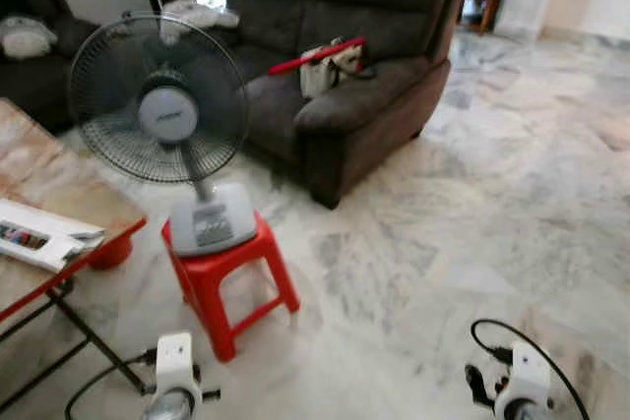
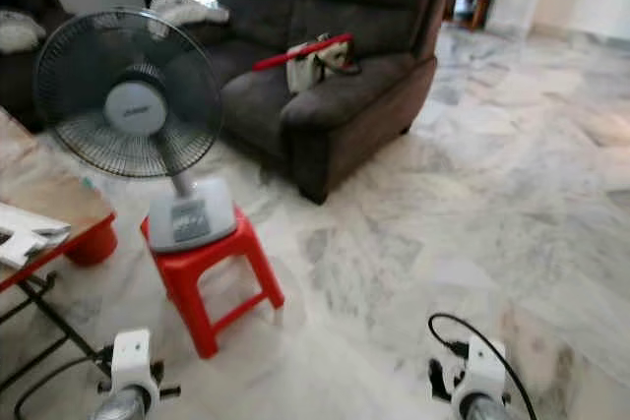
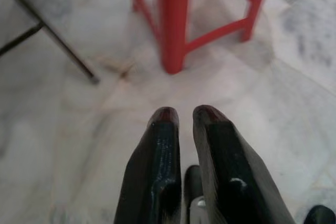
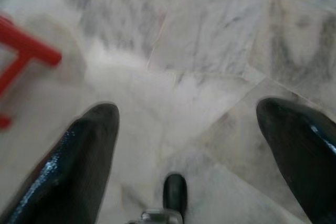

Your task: Picking trash to rubbish bin

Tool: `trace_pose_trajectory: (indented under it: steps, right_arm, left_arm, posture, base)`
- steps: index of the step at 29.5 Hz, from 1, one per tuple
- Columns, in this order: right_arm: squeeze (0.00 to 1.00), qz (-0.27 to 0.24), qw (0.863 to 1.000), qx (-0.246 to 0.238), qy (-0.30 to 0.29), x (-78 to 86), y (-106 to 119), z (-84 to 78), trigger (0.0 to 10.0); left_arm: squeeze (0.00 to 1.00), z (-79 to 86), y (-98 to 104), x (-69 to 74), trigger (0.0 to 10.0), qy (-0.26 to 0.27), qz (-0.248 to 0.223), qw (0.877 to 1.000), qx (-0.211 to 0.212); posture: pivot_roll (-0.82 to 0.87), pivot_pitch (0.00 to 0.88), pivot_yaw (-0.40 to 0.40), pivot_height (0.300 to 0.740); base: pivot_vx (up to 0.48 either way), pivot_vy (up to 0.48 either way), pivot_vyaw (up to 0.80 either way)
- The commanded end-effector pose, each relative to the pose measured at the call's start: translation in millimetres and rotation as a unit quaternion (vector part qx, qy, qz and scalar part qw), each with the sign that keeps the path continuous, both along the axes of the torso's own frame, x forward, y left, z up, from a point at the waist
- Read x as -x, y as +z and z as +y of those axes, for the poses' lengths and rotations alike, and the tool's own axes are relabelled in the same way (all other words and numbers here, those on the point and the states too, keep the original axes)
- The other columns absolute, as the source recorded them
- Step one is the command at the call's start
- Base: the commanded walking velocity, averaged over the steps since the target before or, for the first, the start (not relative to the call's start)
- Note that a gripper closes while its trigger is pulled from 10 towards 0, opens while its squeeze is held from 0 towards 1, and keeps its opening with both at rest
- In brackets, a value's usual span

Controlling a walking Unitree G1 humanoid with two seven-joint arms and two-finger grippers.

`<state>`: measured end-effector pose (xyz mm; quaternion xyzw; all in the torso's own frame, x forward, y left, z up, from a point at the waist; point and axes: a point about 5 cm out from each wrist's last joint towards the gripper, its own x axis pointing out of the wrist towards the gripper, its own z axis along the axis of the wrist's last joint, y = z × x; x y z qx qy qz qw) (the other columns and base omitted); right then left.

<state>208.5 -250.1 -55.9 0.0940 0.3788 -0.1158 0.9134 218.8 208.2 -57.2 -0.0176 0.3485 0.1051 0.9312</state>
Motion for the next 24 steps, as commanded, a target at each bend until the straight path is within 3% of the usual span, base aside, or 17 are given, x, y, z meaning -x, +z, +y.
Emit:
trace_pose_trajectory:
  steps: [1,6,14,20,22,24]
  right_arm:
    - [0.00,-0.024,1.000,0.001,0.016,-16.0,7.8,7.9,10.0]
    - [0.00,-0.059,0.998,0.004,0.022,-34.0,21.6,5.4,10.0]
    - [0.00,-0.077,0.997,0.007,0.022,-40.4,28.3,1.1,10.0]
    - [0.00,-0.094,0.995,0.010,0.025,-47.7,34.6,0.8,10.0]
    - [0.00,-0.126,0.991,0.014,0.033,-61.6,47.3,0.9,10.0]
    - [0.00,-0.134,0.990,0.014,0.034,-64.6,50.2,0.9,10.0]
  left_arm:
    - [0.00,4.2,-3.1,6.1,10.0,0.000,0.012,1.000,-0.008]
    - [0.00,-0.1,-1.7,2.8,10.0,-0.004,0.005,1.000,-0.008]
    - [0.00,-1.4,2.8,-3.8,10.0,-0.015,-0.007,1.000,-0.026]
    - [0.00,-10.6,12.4,-17.5,10.0,-0.043,-0.044,0.998,-0.033]
    - [0.00,-15.5,24.6,-32.3,10.0,-0.055,-0.080,0.994,-0.043]
    - [0.00,-16.6,27.2,-35.3,10.0,-0.055,-0.088,0.994,-0.042]
  posture:
    - [0.02,0.025,0.040,0.740]
    - [0.02,0.024,0.039,0.740]
    - [0.02,0.024,0.037,0.740]
    - [0.02,0.028,0.037,0.740]
    - [0.02,0.032,0.033,0.740]
    - [0.02,0.032,0.033,0.740]
  base:
    - [0.000,0.337,0.66]
    - [0.000,0.327,0.79]
    - [0.000,0.067,0.80]
    - [0.000,0.000,0.80]
    - [0.000,0.000,0.80]
    - [0.000,0.000,0.80]
